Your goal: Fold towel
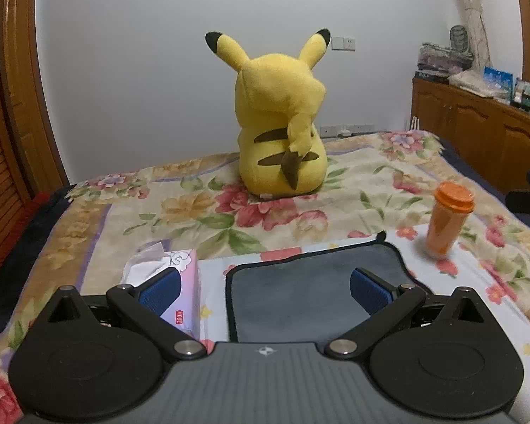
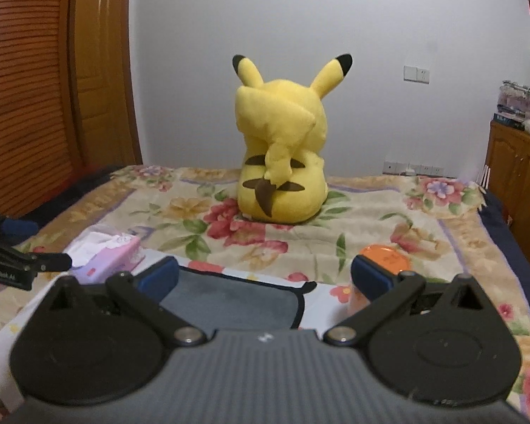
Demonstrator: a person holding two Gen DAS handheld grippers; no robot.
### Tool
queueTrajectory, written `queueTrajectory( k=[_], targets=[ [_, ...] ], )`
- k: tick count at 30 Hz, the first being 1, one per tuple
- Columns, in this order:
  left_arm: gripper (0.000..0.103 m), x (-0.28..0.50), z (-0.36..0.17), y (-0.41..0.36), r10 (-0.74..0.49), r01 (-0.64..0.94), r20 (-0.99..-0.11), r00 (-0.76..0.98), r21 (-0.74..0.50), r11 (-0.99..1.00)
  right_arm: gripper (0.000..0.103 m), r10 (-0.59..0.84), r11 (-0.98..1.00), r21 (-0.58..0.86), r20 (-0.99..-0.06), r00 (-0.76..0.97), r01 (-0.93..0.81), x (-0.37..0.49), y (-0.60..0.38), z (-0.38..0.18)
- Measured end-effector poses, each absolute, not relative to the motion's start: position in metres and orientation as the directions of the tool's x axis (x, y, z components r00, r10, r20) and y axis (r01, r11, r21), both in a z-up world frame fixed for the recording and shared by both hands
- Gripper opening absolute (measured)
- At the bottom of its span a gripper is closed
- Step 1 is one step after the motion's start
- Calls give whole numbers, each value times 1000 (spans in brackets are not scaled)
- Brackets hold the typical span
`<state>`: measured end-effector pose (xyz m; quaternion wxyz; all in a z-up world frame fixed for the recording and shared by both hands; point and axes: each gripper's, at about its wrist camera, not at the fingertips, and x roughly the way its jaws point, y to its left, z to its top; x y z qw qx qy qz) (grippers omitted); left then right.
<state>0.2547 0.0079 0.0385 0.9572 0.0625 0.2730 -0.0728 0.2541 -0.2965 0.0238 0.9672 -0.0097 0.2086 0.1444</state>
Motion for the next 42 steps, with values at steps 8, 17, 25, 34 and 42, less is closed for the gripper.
queueTrajectory(
  k=[8, 17, 25, 34, 42],
  targets=[
    [103, 222, 68, 4, -113, 173, -512, 851, 71, 982, 103, 272, 959, 36, -405, 873, -282, 218, -296, 38],
    [103, 179, 85, 1, -105, 179, -514, 852, 96, 979, 103, 286, 955, 50, -402, 870, -291, 180, -294, 44],
    [103, 141, 83, -1, -124, 207, -531, 838, 99, 973, 103, 293, 954, 59, -403, 867, -295, 149, -295, 47],
    [103, 104, 77, -5, -145, 225, -542, 828, 84, 971, 103, 289, 956, 71, -410, 865, -286, 121, -296, 43],
    [103, 73, 70, -8, -155, 235, -549, 821, 76, 969, 103, 294, 954, 78, -422, 857, -289, 106, -292, 33]
  ],
)
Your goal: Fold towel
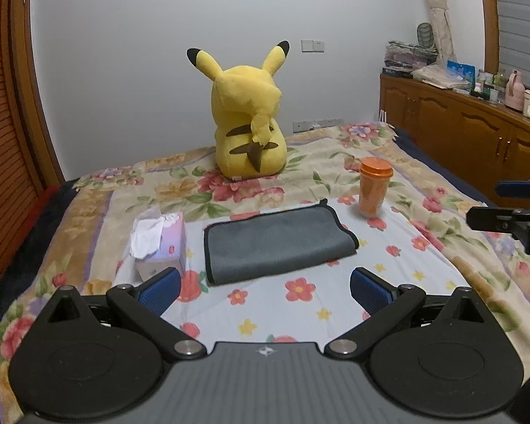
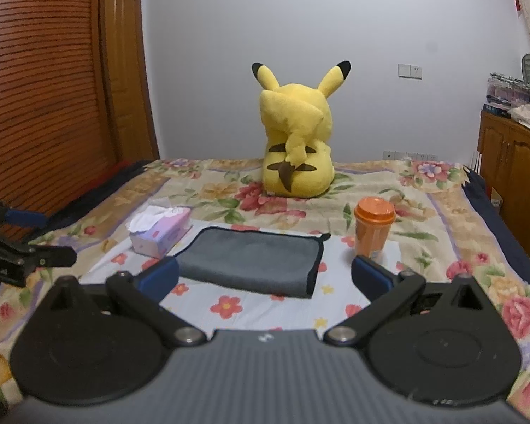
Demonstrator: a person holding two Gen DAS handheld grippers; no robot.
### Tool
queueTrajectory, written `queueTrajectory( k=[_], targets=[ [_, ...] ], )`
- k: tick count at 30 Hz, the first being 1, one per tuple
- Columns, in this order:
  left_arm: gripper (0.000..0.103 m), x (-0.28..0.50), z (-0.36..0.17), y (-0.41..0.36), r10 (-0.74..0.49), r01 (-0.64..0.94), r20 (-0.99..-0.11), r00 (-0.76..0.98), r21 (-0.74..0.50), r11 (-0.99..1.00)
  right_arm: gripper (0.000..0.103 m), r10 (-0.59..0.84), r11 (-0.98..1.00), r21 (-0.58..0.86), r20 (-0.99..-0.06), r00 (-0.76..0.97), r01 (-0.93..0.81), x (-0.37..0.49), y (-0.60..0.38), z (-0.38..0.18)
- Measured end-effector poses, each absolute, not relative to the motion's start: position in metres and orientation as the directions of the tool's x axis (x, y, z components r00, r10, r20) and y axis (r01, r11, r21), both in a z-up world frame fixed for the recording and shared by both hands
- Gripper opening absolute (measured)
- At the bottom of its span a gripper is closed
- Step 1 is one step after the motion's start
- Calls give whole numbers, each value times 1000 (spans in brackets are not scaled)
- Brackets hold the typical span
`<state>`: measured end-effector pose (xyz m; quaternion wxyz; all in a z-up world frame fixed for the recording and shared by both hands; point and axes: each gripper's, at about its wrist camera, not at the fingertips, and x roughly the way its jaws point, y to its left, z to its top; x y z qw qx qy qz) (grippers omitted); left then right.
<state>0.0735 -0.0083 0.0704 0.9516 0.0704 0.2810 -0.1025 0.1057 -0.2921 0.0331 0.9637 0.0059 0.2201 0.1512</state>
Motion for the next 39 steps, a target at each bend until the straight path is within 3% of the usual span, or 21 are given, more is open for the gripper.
queueTrajectory(
  k=[22, 39],
  targets=[
    [103, 33, -6, -8, -85, 147, -586, 806, 58, 987, 103, 294, 956, 166, -469, 833, -243, 80, -287, -32],
    [103, 25, -36, 0, -21, 57, -616, 788, 40, 998, 103, 293, 956, 144, -513, 807, -256, 57, -275, -52]
  ],
)
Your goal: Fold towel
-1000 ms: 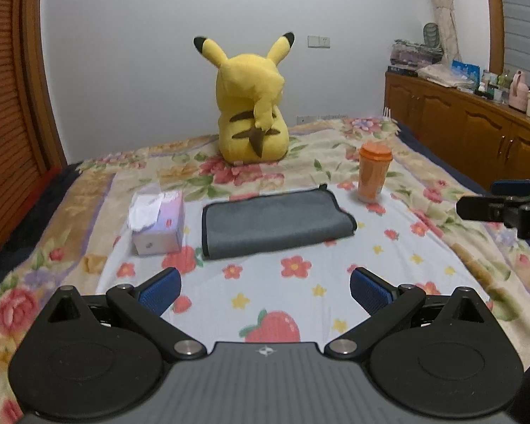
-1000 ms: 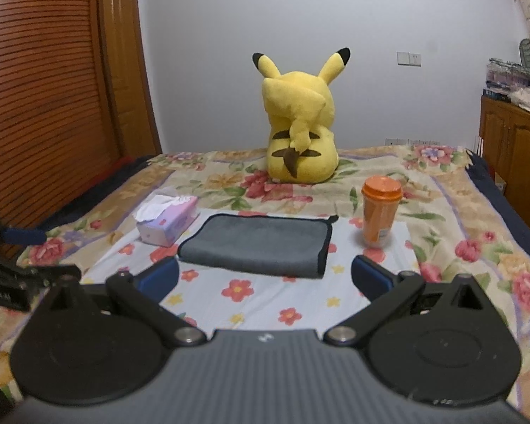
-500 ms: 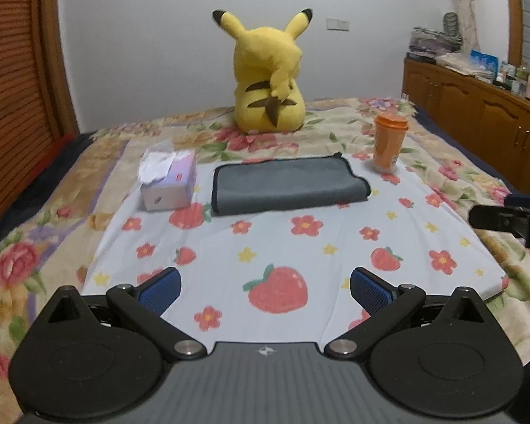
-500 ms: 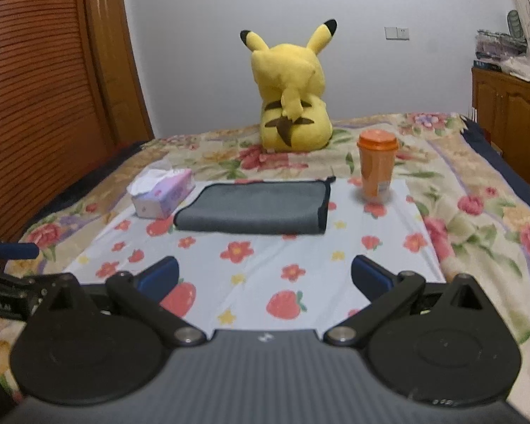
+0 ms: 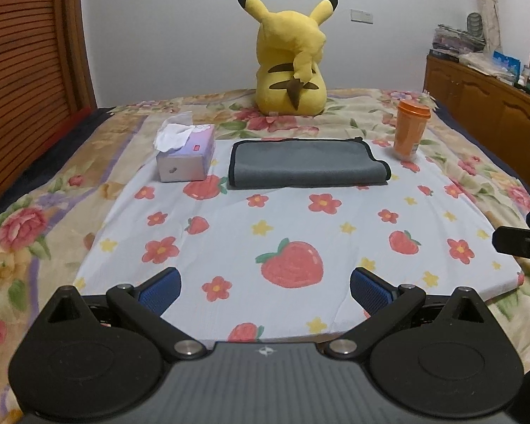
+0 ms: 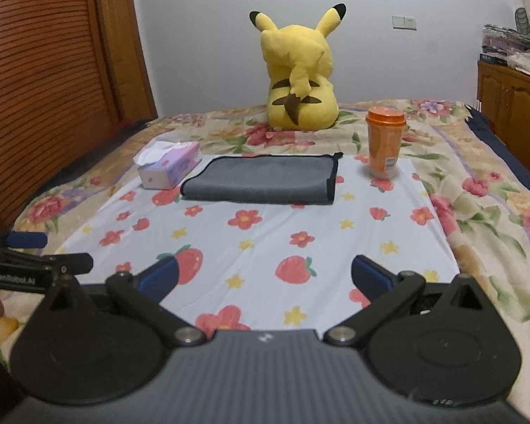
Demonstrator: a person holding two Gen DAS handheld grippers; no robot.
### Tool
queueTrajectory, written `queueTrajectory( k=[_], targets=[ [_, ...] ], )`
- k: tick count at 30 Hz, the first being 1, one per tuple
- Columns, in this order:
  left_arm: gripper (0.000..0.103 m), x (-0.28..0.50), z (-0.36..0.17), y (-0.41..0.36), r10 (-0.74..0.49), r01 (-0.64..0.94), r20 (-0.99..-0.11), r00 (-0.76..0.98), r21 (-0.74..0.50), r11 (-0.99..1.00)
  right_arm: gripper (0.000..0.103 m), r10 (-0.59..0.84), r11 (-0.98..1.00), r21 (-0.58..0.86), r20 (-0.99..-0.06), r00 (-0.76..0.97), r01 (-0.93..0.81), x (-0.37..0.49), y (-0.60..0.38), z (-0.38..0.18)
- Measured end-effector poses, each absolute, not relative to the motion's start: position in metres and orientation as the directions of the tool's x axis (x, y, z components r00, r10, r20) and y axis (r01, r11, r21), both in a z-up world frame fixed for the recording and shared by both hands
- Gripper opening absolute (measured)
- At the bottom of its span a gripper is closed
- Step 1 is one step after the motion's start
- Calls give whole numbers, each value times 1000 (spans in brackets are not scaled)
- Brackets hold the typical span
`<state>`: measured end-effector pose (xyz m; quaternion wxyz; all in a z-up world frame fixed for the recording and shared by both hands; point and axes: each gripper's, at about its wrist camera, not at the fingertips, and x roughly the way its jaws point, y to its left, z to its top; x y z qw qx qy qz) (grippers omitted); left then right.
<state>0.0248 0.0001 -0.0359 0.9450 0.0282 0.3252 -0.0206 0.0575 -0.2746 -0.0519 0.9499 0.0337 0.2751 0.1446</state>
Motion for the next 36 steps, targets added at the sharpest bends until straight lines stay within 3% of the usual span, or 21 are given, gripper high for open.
queueTrajectory(
  k=[11, 25, 36],
  targets=[
    [103, 7, -29, 2, -16, 44, -582, 813, 34, 998, 103, 294, 956, 143, -493, 819, -258, 35, -275, -32],
    [103, 3, -29, 4, 11, 21, -544, 839, 53, 998, 103, 257, 966, 93, -480, 839, -242, 49, -271, -48],
    [103, -2, -22, -3, 7, 35, -481, 877, 78, 996, 103, 241, 971, 96, -405, 882, -221, 44, -274, -49]
  ],
)
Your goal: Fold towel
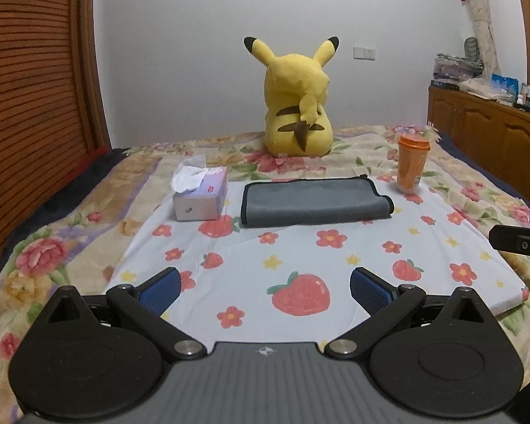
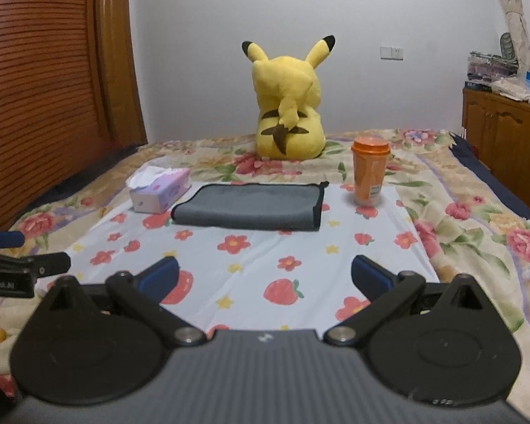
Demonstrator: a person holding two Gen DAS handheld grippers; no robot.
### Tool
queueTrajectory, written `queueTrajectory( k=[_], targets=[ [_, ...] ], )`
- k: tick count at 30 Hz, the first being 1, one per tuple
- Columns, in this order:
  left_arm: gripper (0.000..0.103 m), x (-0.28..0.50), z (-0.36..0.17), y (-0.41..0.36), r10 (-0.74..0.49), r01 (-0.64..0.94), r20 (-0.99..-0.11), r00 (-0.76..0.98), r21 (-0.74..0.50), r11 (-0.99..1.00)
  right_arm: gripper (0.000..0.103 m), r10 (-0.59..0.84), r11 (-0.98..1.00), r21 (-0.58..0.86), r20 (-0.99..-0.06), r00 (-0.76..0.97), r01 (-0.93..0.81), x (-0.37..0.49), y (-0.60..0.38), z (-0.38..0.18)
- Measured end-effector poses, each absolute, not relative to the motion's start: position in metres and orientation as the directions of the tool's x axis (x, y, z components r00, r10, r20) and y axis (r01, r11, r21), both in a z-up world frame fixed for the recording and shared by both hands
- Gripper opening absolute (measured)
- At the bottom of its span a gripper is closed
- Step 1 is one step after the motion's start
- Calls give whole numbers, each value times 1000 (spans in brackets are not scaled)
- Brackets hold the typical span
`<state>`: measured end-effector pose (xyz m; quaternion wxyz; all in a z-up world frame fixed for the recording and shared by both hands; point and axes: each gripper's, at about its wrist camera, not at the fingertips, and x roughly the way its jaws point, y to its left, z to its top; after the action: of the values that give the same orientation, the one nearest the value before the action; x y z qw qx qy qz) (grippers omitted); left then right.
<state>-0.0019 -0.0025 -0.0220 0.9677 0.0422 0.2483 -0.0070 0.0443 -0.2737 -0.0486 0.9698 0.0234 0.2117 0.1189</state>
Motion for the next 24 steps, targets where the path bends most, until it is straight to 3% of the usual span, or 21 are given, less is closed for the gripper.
queueTrajectory(
  k=[24],
  targets=[
    [103, -16, -8, -4, 5, 31, -381, 924, 88, 996, 103, 210, 977, 108, -304, 929, -185, 35, -283, -42]
  ],
)
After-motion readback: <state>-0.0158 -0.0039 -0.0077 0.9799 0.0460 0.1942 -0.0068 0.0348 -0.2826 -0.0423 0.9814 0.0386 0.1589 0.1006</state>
